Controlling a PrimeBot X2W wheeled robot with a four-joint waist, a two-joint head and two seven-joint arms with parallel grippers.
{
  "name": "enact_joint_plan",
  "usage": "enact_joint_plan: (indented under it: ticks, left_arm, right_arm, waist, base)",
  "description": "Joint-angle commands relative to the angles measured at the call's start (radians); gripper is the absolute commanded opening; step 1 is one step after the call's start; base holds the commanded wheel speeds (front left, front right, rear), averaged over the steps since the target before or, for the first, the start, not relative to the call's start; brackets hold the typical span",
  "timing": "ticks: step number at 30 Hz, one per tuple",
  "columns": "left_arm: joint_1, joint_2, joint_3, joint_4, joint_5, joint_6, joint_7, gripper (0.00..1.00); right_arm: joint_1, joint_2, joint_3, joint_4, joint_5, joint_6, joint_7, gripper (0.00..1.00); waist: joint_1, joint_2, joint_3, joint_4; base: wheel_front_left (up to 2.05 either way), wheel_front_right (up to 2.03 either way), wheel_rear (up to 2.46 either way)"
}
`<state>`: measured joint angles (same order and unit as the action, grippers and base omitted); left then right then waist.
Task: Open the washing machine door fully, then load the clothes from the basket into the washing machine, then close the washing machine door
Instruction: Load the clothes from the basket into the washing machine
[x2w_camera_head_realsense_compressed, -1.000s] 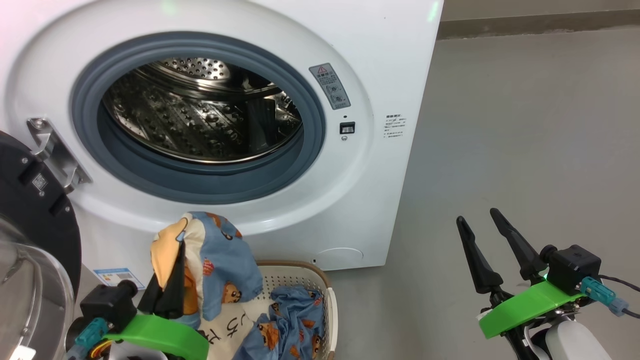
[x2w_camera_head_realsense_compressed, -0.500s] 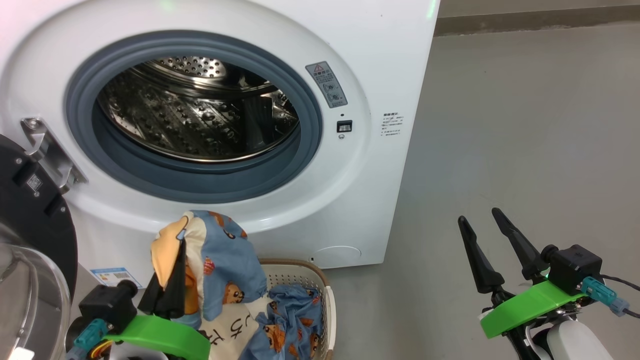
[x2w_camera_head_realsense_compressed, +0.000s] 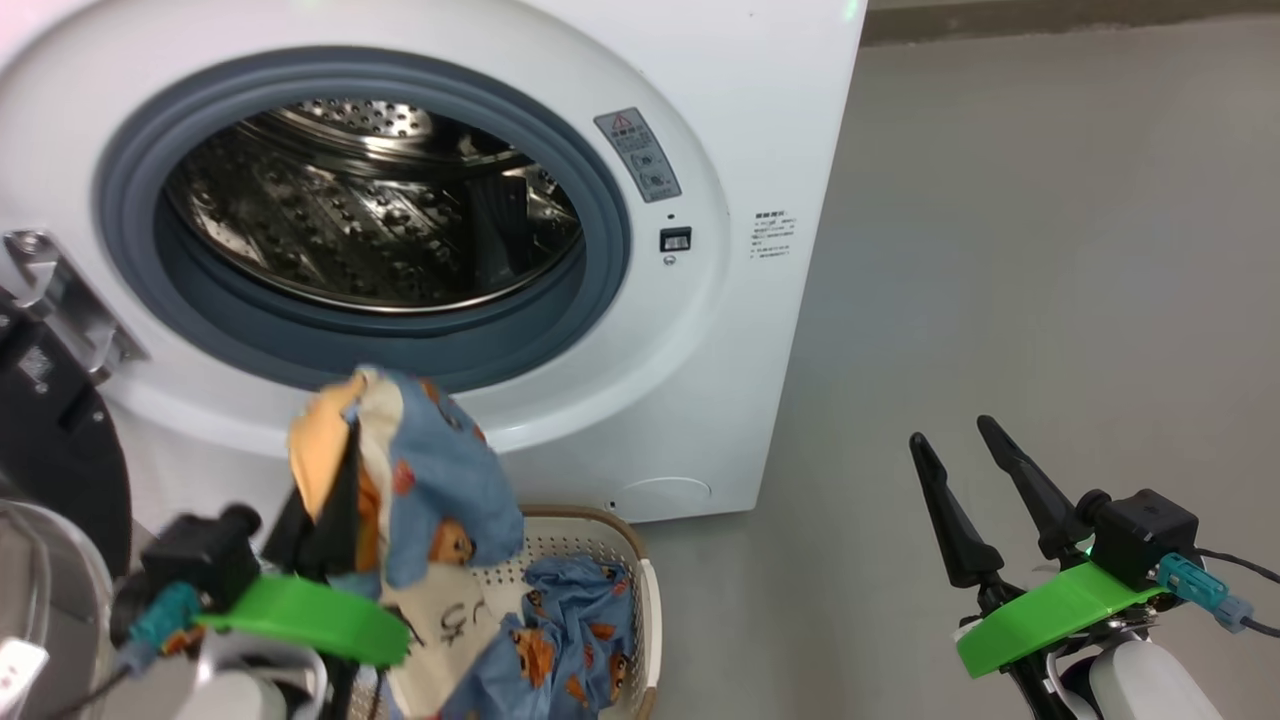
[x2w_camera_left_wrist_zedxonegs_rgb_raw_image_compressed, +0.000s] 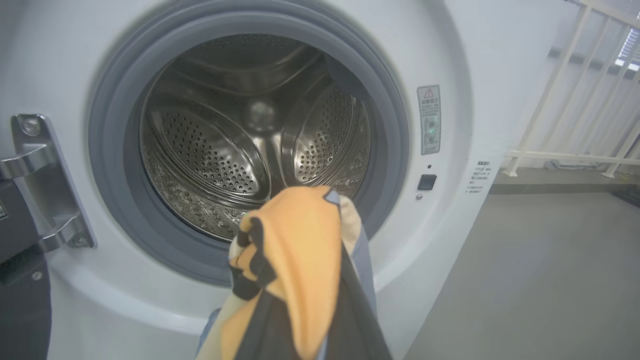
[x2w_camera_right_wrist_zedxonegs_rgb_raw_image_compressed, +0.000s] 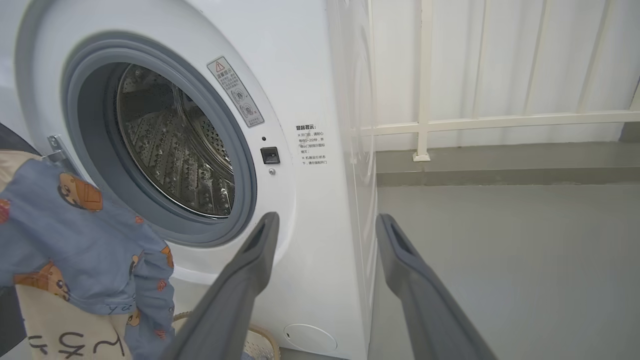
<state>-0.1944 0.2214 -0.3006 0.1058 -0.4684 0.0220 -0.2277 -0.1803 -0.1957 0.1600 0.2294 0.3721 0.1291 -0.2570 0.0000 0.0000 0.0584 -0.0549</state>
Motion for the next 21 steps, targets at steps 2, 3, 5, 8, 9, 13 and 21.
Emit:
enact_joint_plan:
  ticks: [2,3,5,8,9,13,21]
  left_arm:
    - [-0.09,0.031,0.045,-0.028,0.009,0.003,0.005,0.0]
    - [-0.108,0.033,0.045,-0.021,0.01,0.002,0.009,0.0]
    - [-0.148,0.035,0.049,0.0,0.009,0.0,0.014,0.0]
    - [-0.218,0.039,0.055,0.051,0.005,-0.01,0.018,0.0]
    - [-0.243,0.041,0.058,0.075,0.004,-0.014,0.019,0.0]
    - [-0.339,0.054,0.078,0.19,-0.005,-0.027,0.018,0.0]
    - [-0.556,0.083,0.082,0.483,-0.012,-0.079,0.024,0.0]
  right_arm:
    - [-0.02,-0.012,0.024,-0.031,-0.006,0.002,-0.005,1.0]
    - [-0.021,-0.011,0.023,-0.033,-0.007,0.002,-0.005,1.0]
    - [-0.024,-0.009,0.024,-0.034,-0.009,0.002,-0.005,1.0]
    - [-0.034,-0.003,0.028,-0.038,-0.01,0.002,-0.005,1.0]
    - [-0.038,0.0,0.03,-0.04,-0.011,0.002,-0.005,1.0]
    - [-0.055,0.011,0.029,-0.046,-0.015,0.002,-0.005,1.0]
    - [-0.097,0.031,0.022,-0.064,-0.024,0.002,-0.005,1.0]
  waist:
    - [0.0,0.0,0.024,-0.018]
    - [0.0,0.0,0.032,-0.022]
    - [0.0,0.0,0.048,-0.032]
    - [0.0,0.0,0.076,-0.049]
    - [0.0,0.0,0.087,-0.055]
    - [0.0,0.0,0.135,-0.088]
    - [0.0,0.0,0.268,-0.149]
  base:
    - [0.0,0.0,0.0]
    - [0.0,0.0,0.0]
    - [0.0,0.0,0.0]
    - [0.0,0.0,0.0]
    - [0.0,0.0,0.0]
    - [0.0,0.0,0.0]
    - [0.0,0.0,0.0]
